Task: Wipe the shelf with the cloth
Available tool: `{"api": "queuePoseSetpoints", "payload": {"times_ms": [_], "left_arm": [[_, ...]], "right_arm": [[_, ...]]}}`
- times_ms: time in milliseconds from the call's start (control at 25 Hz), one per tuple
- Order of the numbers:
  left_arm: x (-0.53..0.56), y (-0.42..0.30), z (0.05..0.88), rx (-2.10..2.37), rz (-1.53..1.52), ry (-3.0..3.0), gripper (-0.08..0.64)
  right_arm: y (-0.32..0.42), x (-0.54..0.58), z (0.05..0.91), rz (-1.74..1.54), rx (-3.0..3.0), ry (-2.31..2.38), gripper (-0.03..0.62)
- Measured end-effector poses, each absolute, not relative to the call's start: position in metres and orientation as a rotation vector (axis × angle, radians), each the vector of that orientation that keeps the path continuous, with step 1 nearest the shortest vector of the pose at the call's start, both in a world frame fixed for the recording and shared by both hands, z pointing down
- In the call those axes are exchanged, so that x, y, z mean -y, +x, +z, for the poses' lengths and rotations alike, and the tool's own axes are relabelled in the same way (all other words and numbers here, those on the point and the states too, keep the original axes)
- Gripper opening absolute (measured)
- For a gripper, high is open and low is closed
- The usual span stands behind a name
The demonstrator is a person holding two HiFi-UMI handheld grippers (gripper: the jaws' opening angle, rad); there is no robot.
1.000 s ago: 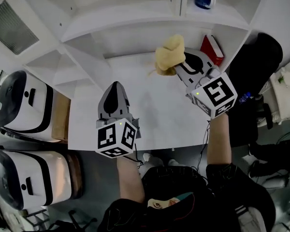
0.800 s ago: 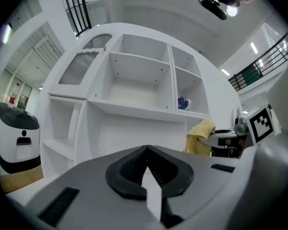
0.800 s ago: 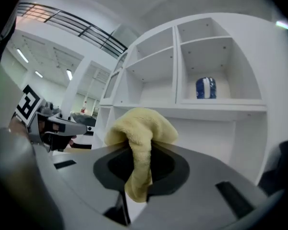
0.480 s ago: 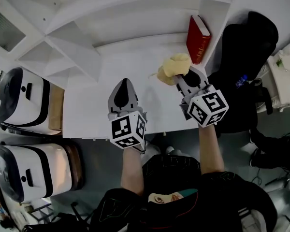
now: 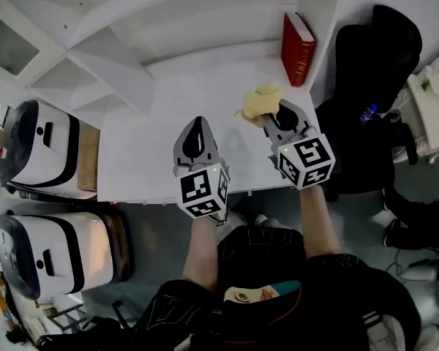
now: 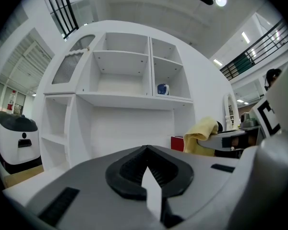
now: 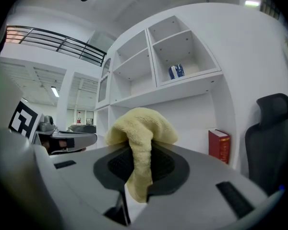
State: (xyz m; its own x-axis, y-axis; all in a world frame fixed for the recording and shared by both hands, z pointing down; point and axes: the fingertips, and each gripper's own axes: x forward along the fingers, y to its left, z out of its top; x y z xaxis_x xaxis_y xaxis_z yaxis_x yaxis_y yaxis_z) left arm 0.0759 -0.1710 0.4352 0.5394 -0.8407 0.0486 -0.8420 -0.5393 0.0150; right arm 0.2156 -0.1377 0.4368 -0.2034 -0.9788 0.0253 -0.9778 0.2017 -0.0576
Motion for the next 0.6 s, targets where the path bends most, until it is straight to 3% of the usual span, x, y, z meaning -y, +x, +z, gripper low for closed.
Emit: {"api": "queuePoseSetpoints", "payload": {"times_ms": [600], "left_arm": [[0.1700,0.0686,0.4378,1.556,0.072,2.679,0.000]], "right_arm": [[0.2237,0.1355,0.4378,-0.131,-2.436,-1.938,0.060]]}}
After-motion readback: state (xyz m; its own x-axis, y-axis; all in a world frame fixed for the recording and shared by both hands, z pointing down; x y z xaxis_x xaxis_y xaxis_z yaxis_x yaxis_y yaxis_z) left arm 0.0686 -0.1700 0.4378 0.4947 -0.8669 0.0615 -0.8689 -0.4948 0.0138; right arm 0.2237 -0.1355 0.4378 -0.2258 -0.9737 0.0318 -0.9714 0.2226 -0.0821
